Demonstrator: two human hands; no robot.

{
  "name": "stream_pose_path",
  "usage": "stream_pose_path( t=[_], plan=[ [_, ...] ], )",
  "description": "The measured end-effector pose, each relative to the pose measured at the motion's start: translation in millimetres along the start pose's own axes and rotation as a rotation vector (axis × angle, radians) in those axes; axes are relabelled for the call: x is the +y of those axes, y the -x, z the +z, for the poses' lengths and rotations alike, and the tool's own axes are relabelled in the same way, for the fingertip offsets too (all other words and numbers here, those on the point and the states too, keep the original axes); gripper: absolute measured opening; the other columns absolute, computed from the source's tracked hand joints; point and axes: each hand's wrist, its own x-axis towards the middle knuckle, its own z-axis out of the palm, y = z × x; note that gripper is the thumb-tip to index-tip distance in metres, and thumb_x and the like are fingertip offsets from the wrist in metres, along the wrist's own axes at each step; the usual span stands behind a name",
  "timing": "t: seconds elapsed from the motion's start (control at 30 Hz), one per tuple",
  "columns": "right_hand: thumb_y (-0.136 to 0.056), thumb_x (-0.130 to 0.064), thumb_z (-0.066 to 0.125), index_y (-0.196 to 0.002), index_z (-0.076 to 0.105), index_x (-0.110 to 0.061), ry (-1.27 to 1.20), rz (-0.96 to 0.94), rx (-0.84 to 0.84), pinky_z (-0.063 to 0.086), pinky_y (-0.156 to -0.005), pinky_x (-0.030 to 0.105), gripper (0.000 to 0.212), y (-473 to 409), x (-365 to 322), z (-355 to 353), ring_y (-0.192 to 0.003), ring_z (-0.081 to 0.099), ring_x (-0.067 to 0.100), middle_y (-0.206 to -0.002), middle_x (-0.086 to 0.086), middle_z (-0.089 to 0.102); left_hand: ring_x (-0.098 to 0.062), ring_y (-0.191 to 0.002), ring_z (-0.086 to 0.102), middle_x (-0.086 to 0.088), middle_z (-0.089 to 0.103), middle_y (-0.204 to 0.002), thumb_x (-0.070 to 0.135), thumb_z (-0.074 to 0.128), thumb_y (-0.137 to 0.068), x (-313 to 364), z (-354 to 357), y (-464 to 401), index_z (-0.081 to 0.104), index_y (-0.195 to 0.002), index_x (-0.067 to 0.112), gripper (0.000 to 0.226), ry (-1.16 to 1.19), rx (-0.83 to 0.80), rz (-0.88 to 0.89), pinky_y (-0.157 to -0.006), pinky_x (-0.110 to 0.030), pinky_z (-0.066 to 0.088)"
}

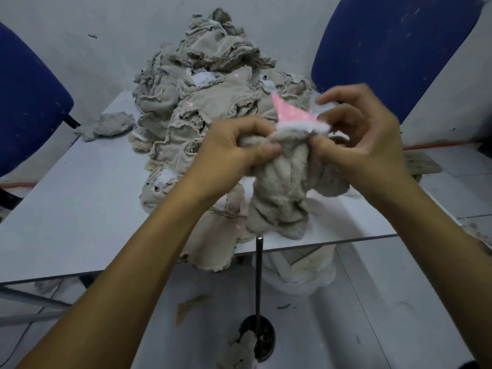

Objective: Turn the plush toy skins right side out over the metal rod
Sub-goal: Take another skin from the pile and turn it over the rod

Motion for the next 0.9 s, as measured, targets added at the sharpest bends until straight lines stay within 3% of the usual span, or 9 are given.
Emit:
stream_pose_path(
  t=[0.1, 0.23, 0.37, 0.5, 0.6, 0.7, 0.77, 0.83, 0.9],
  plan=[
    [-0.084, 0.001, 0.069, -0.115, 0.056, -0.019, 0.103, -0.012, -0.050, 0.059, -0.071, 0.036, 0.039, 1, -4, 4, -0.089, 0.065, 0.025, -0.095, -0.002, 0.063, -0.007, -0.065, 0.063, 0.013, 0.065, -0.067, -0.002, 0.077, -0.078, 0, 8, 0, 0.068, -0.075, 0.018, 0.022, -0.018, 0.078, 0.025, -0.059, -0.027, 0.055],
    [-0.082, 0.005, 0.063, -0.118, 0.050, -0.016, 0.002, -0.170, 0.136, 0.054, -0.065, 0.031, 0.044, -6, -10, 5, -0.083, 0.063, 0.020, -0.095, -0.003, 0.060, -0.012, -0.072, 0.067, 0.004, 0.068, -0.075, 0.002, 0.075, -0.079, 2, 10, 0, 0.069, -0.080, 0.013, 0.012, 0.152, 0.061, 0.062, -0.063, -0.028, 0.058],
    [-0.082, 0.009, 0.060, -0.117, 0.056, -0.016, 0.035, -0.053, 0.040, 0.056, -0.073, 0.033, 0.044, -1, -5, 12, -0.093, 0.064, 0.016, -0.103, -0.004, 0.061, -0.008, -0.068, 0.065, 0.004, 0.066, -0.074, -0.004, 0.073, -0.080, 1, 13, 1, 0.066, -0.078, 0.009, 0.015, 0.081, 0.050, 0.059, -0.060, -0.025, 0.055],
    [-0.077, 0.009, 0.052, -0.119, 0.055, -0.018, -0.342, 0.042, 0.011, 0.050, -0.063, 0.028, 0.050, -3, -9, 12, -0.075, 0.055, 0.016, -0.085, -0.001, 0.057, -0.014, -0.069, 0.065, -0.002, 0.067, -0.076, 0.004, 0.068, -0.083, 0, 5, 4, 0.067, -0.078, 0.007, 0.006, 0.459, -0.077, -0.068, -0.064, -0.025, 0.055],
    [-0.081, -0.001, 0.043, -0.114, 0.063, -0.017, -0.531, 0.198, -0.139, 0.042, -0.054, 0.025, 0.042, -7, -10, 9, -0.059, 0.043, 0.017, -0.073, 0.006, 0.049, -0.017, -0.075, 0.066, -0.006, 0.068, -0.082, 0.020, 0.056, -0.095, -7, -6, 1, 0.071, -0.085, 0.011, 0.020, 0.564, -0.133, -0.159, -0.068, -0.028, 0.055],
    [-0.088, -0.015, 0.052, -0.103, 0.071, -0.022, -0.260, 0.299, -0.147, 0.053, -0.058, 0.029, 0.025, -6, -2, 14, -0.068, 0.058, 0.014, -0.074, 0.001, 0.060, -0.016, -0.073, 0.065, -0.004, 0.068, -0.081, 0.019, 0.057, -0.099, -28, -17, 0, 0.069, -0.092, 0.015, 0.015, 0.058, -0.084, -0.330, -0.061, -0.024, 0.053],
    [-0.093, -0.017, 0.057, -0.098, 0.072, -0.026, -0.071, 0.348, -0.141, 0.058, -0.065, 0.031, 0.019, -2, 7, 23, -0.069, 0.062, 0.009, -0.073, -0.005, 0.065, -0.018, -0.085, 0.064, -0.006, 0.067, -0.098, 0.020, 0.064, -0.095, -44, -24, 3, 0.067, -0.104, 0.019, 0.010, -0.417, -0.147, -0.443, -0.067, -0.027, 0.052],
    [-0.096, -0.015, 0.057, -0.096, 0.071, -0.029, 0.043, 0.415, -0.193, 0.058, -0.065, 0.028, 0.020, 7, 19, 36, -0.067, 0.064, 0.007, -0.073, -0.006, 0.068, -0.025, -0.110, 0.055, -0.009, 0.053, -0.121, 0.029, 0.073, -0.086, -57, -27, 7, 0.059, -0.122, 0.023, 0.040, -0.799, -0.254, -0.543, -0.088, -0.035, 0.048],
    [-0.095, -0.015, 0.058, -0.095, 0.071, -0.032, 0.109, 0.489, -0.271, 0.058, -0.063, 0.029, 0.021, 21, 32, 50, -0.068, 0.067, 0.011, -0.078, -0.004, 0.069, -0.035, -0.126, 0.034, -0.012, 0.032, -0.134, 0.038, 0.079, -0.079, -59, -23, 13, 0.047, -0.134, 0.026, 0.065, -0.956, -0.249, -0.621, -0.103, -0.045, 0.039]
  ],
)
